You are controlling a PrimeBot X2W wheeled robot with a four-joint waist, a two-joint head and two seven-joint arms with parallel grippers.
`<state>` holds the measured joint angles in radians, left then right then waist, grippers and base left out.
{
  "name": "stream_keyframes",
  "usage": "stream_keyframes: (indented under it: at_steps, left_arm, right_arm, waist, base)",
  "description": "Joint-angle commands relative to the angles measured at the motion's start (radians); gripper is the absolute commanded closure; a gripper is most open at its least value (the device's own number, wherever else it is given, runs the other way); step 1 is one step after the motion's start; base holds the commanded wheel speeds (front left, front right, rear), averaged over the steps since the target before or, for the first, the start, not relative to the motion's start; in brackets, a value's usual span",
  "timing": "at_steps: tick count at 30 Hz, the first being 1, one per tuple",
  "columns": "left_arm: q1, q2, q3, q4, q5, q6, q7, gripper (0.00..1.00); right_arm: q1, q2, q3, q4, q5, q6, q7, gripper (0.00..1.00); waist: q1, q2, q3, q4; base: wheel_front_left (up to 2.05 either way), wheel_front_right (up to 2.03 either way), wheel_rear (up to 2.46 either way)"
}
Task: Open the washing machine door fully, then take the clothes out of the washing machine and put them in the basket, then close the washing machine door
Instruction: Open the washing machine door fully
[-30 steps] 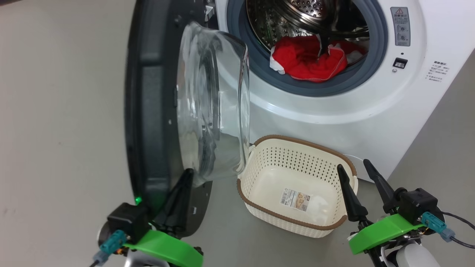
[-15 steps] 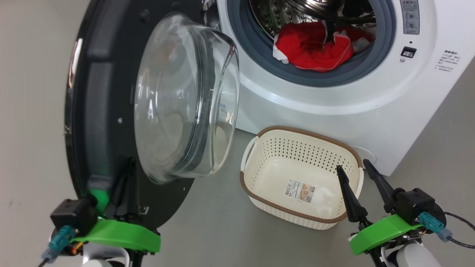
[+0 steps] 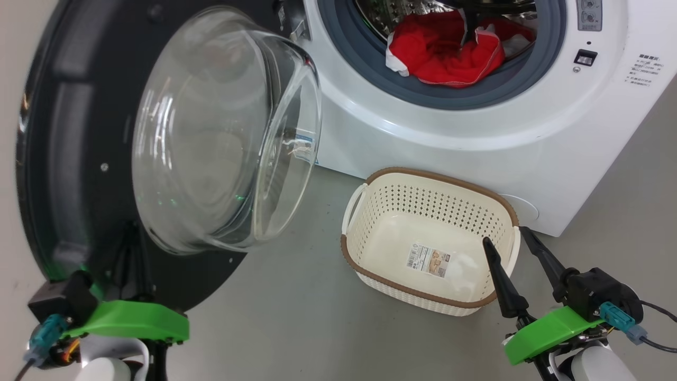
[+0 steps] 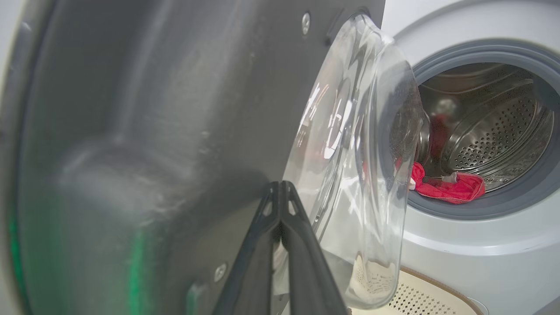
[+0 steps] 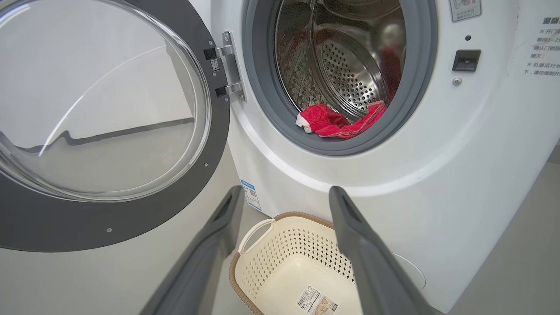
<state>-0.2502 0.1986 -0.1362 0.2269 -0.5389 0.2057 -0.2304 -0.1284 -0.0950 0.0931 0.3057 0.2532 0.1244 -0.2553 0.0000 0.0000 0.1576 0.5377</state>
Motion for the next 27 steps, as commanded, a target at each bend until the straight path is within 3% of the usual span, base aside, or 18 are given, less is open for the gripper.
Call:
stream_keyframes:
  at_steps: [1,21,27]
  left_arm:
    - [-0.047,0.048,0.067,-0.001,-0.012,0.015,-0.013,1.00]
    - [-0.191,0.070,0.180,0.162,-0.006,-0.038,-0.031,1.00]
    - [-0.217,0.061,0.252,0.195,0.003,-0.056,-0.031,1.00]
  right_arm:
    - [-0.034,-0.009,0.025,-0.028,-0.005,0.006,-0.006,0.00]
    - [-0.060,-0.041,0.025,-0.038,-0.016,0.006,-0.006,0.00]
    - [-0.063,-0.052,0.035,-0.036,-0.021,0.006,-0.006,0.00]
  waist:
    - [0.0000,0.0000,0.004,-0.002]
    - [0.0000,0.0000,0.070,0.003]
    - [0.0000,0.0000,0.083,0.003]
  base:
    - [0.00,0.00,0.00]
    - [0.00,0.00,0.00]
    - [0.00,0.00,0.00]
